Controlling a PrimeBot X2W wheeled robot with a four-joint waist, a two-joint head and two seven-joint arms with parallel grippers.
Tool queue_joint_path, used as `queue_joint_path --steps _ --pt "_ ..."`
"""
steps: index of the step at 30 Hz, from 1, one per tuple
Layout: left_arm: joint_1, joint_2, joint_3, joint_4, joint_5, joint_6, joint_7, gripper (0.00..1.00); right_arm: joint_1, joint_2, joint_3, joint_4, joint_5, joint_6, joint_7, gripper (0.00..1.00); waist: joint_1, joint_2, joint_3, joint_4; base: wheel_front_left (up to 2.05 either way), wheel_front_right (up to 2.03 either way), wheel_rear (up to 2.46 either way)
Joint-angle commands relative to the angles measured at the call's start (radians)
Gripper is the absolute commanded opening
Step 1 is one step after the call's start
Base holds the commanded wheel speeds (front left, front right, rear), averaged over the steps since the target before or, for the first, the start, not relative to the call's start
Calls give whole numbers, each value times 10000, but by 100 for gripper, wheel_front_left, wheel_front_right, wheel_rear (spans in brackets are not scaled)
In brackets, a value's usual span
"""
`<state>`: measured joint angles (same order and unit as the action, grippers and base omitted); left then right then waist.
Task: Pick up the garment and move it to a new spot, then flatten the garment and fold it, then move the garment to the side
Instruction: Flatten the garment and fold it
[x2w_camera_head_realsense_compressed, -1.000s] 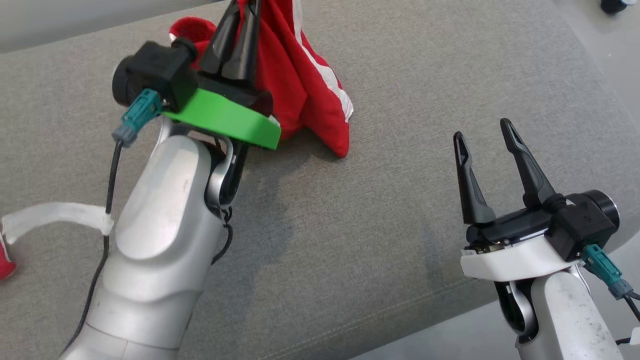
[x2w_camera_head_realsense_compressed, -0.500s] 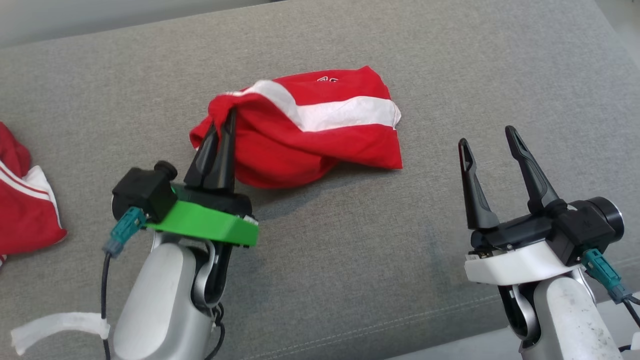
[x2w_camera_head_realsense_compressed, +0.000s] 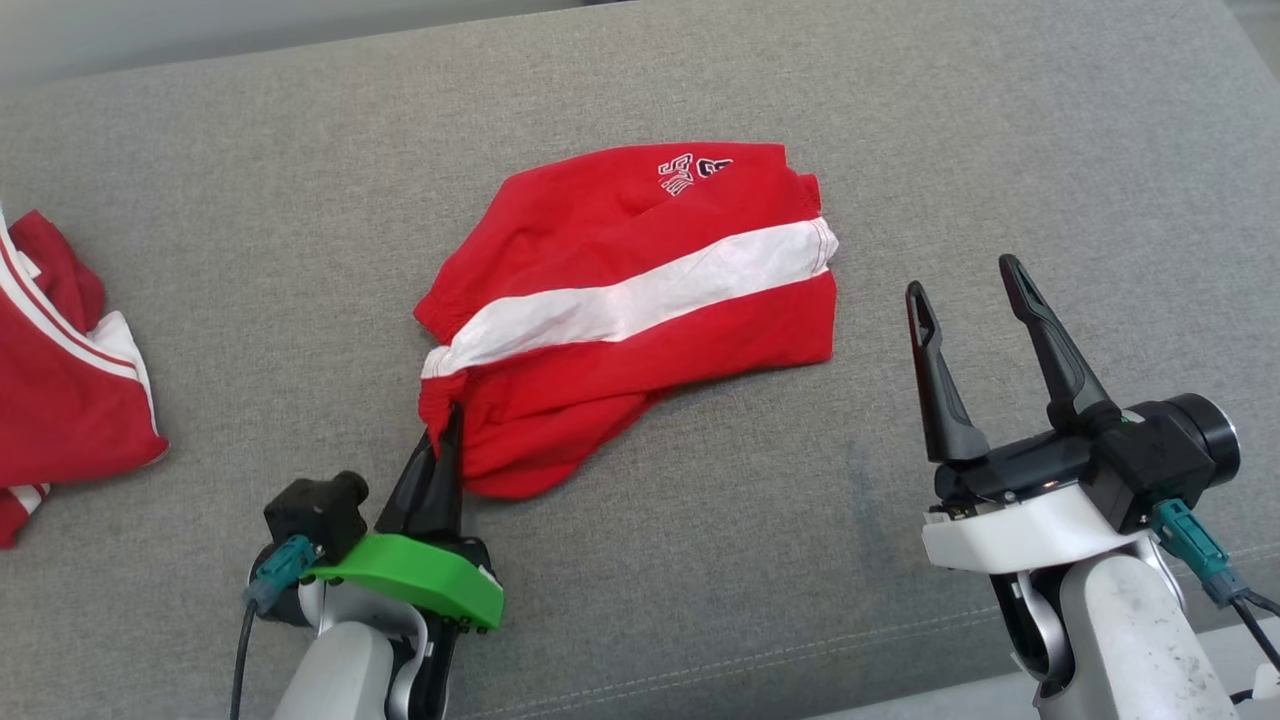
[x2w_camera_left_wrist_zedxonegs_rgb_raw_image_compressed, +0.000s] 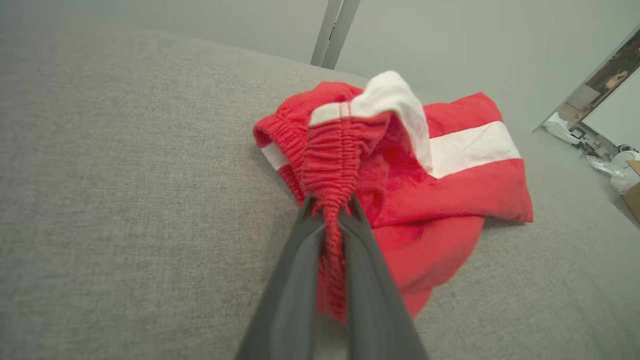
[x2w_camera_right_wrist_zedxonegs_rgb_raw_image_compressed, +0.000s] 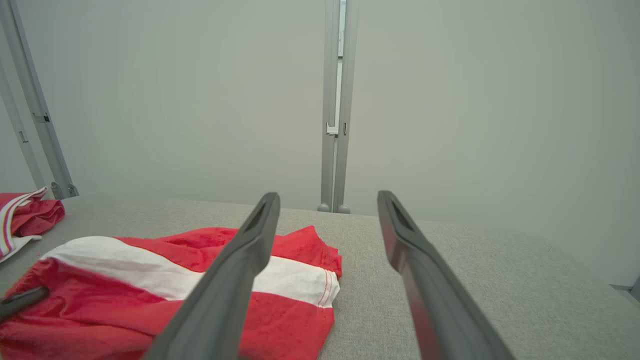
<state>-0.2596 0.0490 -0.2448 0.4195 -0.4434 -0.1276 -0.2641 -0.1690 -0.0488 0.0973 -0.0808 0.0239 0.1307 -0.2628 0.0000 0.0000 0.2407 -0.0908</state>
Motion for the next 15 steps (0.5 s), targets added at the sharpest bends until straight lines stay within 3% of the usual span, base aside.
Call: queue_joint_path --steps 1,4,5,7,9,10,11,15 --pt "109 27 56 104 -95 -27 -3 0 -33 -30 8 21 -72 1 -35 100 0 0 14 6 0 0 0" --pt "190 27 105 618 -264 -28 -3 0 -63 -30 34 57 -93 1 -34 100 0 0 32 21 0 0 0" --pt "169 27 135 750 -282 -25 -3 5 -74 -30 39 65 -96 1 -35 100 0 0 34 25 0 0 0" --pt "112 27 188 1044 -394 3 -2 29 -97 -30 55 95 -101 1 -35 100 0 0 27 30 0 0 0" --pt "21 27 169 1355 -509 1 -2 44 -128 -29 78 121 -99 1 -34 100 0 0 19 40 0 0 0" --pt "-22 27 132 1540 -586 0 -2 78 -140 -30 91 141 -97 1 -35 100 0 0 12 45 0 0 0" --pt "-79 27 79 1721 -669 -1 -2 100 -145 -30 105 159 -92 1 -35 100 0 0 1 51 0 0 0" --pt "-234 27 -41 2182 -939 -7 0 100 -138 -30 136 254 -31 1 -34 100 0 0 -82 107 0 0 0"
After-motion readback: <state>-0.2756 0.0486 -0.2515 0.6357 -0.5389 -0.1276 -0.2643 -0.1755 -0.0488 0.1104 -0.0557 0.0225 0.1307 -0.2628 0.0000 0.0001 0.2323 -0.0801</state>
